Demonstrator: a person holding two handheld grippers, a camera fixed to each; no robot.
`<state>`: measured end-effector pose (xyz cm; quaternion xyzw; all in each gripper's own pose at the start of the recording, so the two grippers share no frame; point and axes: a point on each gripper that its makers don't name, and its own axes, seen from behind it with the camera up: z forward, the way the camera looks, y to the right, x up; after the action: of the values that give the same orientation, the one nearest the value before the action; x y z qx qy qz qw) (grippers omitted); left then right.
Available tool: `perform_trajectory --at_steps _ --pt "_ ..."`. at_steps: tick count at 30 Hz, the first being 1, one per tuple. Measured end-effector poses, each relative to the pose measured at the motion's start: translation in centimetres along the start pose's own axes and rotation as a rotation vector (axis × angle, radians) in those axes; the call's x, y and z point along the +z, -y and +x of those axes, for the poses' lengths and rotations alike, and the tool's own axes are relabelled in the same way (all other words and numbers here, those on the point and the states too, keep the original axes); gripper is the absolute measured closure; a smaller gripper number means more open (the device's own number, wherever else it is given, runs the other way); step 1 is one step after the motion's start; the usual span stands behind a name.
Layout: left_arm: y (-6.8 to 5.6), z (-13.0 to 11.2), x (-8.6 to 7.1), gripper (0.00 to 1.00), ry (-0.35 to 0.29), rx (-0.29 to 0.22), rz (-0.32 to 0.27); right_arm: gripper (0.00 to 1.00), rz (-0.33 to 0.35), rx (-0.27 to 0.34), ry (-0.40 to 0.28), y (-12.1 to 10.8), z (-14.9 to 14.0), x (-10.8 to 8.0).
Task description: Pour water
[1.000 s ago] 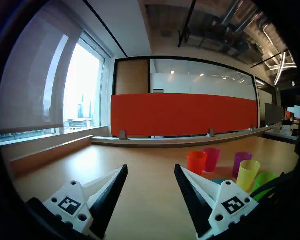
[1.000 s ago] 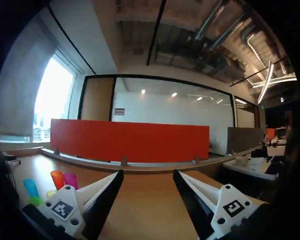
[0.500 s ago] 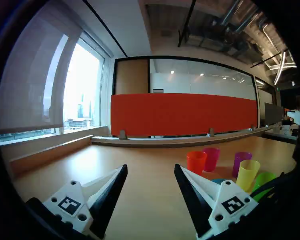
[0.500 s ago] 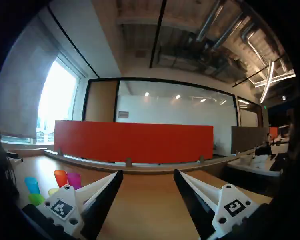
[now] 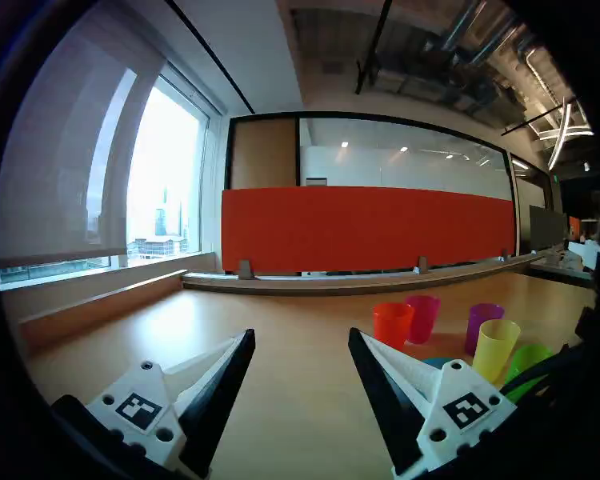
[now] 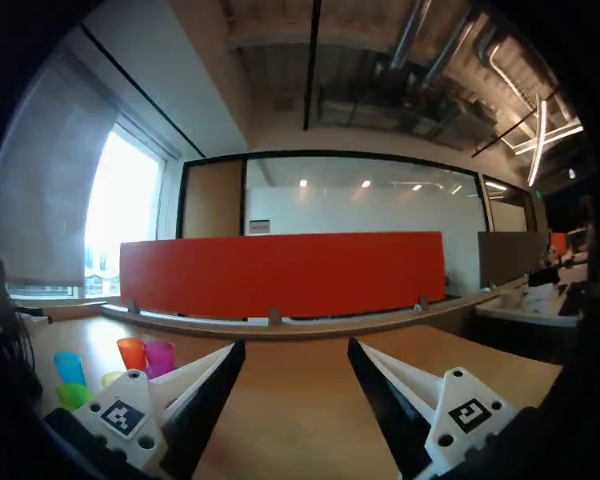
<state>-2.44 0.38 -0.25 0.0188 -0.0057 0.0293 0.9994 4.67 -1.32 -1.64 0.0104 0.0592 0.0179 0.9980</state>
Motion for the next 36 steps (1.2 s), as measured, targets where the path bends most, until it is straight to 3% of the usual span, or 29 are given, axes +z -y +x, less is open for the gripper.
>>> perform_trajectory --at_steps 6,36 --pt "0.0 0.0 0.0 0.14 0.000 0.000 0.000 0.01 -0.005 -0.003 0.045 -1.0 -2.1 0.3" --pt "-0.1 0.1 0.2 0.14 0.000 0.000 0.000 0.01 -0.015 -0.034 0.116 -1.4 -4.8 1.0"
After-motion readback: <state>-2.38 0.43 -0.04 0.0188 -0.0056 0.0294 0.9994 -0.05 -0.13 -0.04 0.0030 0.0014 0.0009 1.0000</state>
